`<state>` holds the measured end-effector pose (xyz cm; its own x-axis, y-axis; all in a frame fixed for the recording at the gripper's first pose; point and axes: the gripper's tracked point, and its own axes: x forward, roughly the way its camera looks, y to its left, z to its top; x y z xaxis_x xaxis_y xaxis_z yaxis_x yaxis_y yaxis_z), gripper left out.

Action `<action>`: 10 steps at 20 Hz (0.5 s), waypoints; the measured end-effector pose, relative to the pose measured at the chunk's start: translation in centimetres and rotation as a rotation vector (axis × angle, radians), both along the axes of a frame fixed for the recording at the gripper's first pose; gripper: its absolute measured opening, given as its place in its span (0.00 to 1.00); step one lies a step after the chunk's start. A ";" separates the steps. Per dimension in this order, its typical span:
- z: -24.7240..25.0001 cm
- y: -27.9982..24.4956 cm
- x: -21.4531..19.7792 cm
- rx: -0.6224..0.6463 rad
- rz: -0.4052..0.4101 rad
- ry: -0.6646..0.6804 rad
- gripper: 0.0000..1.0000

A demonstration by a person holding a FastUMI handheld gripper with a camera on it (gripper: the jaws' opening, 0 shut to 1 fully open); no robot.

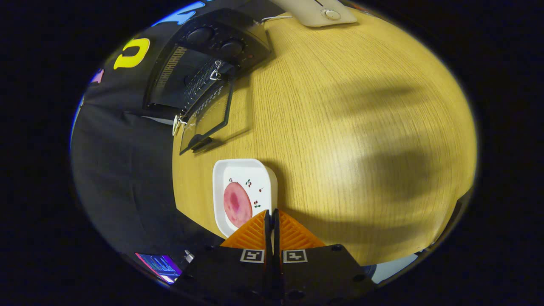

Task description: Open the toaster oven, put the food inside, and close the toaster oven door.

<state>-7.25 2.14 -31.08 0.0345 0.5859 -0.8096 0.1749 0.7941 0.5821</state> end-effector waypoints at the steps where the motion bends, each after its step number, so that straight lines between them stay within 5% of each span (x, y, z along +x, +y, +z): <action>1: 0.4 0.6 -0.2 0.015 -0.021 0.001 0.02; 10: 3.2 6.2 -0.1 0.069 -0.250 -0.077 0.02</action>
<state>-7.34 8.29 -27.88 0.2454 0.6052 -0.7573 0.3136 0.6896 0.6527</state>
